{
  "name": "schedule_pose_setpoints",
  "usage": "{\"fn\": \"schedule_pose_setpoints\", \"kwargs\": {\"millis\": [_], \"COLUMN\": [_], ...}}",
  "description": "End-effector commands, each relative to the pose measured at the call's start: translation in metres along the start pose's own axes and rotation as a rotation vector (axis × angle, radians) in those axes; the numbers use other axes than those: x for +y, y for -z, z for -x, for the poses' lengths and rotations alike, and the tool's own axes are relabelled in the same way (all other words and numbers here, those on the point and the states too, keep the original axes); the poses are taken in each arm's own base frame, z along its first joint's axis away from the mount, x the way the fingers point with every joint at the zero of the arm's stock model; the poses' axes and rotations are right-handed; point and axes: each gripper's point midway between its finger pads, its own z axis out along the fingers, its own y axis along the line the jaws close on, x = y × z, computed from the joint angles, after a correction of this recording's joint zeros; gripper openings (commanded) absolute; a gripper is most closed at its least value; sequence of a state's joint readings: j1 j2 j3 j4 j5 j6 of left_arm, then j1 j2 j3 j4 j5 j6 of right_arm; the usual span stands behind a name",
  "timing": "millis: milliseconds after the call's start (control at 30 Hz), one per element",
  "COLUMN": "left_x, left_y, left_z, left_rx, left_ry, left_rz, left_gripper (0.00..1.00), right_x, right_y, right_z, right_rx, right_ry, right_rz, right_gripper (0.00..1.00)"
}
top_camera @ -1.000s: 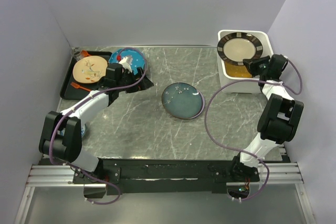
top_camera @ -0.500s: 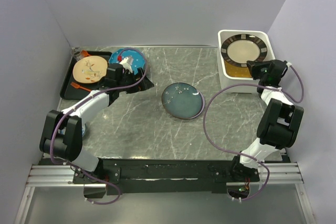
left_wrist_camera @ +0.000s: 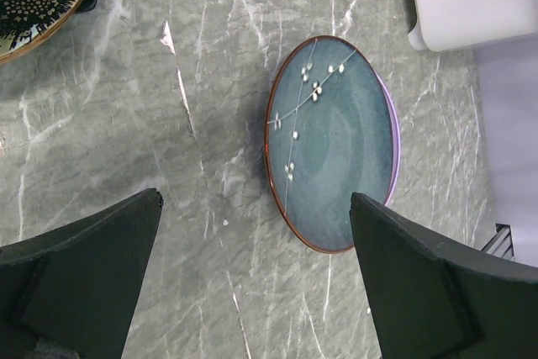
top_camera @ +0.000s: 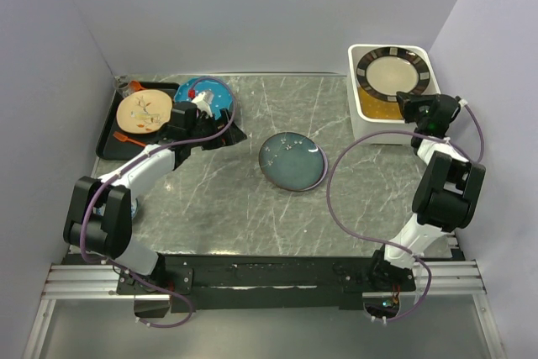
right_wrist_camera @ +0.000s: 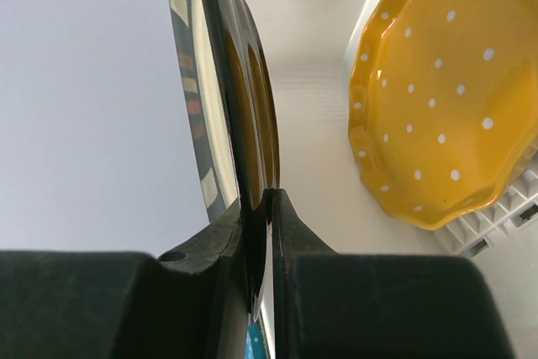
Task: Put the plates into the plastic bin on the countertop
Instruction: Place the plate in the plastic bin.
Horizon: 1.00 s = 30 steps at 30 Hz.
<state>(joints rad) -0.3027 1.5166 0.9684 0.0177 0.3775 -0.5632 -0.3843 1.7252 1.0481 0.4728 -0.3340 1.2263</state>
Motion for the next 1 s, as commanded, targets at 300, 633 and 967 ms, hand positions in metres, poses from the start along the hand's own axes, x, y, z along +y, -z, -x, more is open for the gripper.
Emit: {"fn": "schedule_pose_setpoints", "kwargs": {"millis": [300,633,967], "left_x": [0.003,0.005,0.004], "left_y": [-0.007,-0.01,-0.01], "left_z": [-0.009,-0.013,-0.014], "left_rx": [0.027,0.042,0.049], "left_ry": [-0.007,-0.004,-0.006], "left_rz": [-0.017,-0.021,-0.027], "left_gripper": [0.99,0.99,0.99], "right_x": [0.098,0.139,0.152], "right_y": [0.026,0.059,0.05], "right_z": [0.01,0.012,0.024], "right_rx": [-0.007,-0.03,-0.072], "right_ry": [0.026,0.064,0.09], "right_rz": [0.315,0.391,0.398], "right_gripper": [0.0,0.0,0.0]}}
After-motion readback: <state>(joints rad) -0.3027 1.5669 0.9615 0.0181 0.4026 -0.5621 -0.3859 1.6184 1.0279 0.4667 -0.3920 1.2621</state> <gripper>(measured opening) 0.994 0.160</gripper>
